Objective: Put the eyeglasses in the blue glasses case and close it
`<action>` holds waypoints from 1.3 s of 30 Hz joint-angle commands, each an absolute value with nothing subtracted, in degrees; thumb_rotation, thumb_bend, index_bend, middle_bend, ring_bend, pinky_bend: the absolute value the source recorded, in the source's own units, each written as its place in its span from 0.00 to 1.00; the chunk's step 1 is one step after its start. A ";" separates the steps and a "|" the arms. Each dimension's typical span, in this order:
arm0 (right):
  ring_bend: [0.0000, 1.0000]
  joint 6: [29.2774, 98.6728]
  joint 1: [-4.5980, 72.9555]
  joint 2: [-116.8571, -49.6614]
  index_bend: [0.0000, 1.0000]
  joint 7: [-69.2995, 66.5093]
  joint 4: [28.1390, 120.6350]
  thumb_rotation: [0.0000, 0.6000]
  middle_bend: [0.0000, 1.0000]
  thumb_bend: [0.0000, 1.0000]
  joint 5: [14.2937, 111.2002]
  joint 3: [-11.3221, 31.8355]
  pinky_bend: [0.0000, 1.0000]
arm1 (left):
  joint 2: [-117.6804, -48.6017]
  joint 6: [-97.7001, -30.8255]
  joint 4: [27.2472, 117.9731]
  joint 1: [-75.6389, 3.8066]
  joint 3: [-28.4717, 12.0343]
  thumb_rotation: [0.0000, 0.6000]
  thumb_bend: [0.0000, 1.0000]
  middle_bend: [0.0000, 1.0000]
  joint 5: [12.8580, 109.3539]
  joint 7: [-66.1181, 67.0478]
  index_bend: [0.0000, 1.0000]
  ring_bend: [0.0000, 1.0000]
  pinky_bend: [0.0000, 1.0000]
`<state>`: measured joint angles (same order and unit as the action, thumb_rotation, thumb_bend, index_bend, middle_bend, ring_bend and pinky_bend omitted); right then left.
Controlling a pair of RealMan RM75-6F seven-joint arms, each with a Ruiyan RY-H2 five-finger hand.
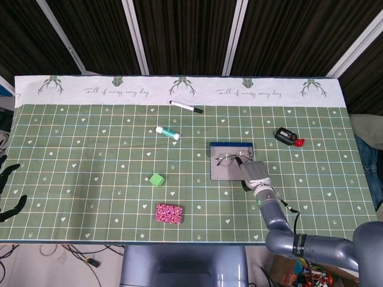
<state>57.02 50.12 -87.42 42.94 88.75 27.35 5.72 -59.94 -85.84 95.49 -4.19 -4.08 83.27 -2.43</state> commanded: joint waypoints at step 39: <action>0.68 56.50 54.03 -90.44 0.06 47.72 83.28 1.00 0.72 0.53 19.39 7.22 0.65 | -59.82 -85.58 95.50 -4.23 -4.06 1.00 0.32 0.00 83.04 -2.46 0.15 0.00 0.00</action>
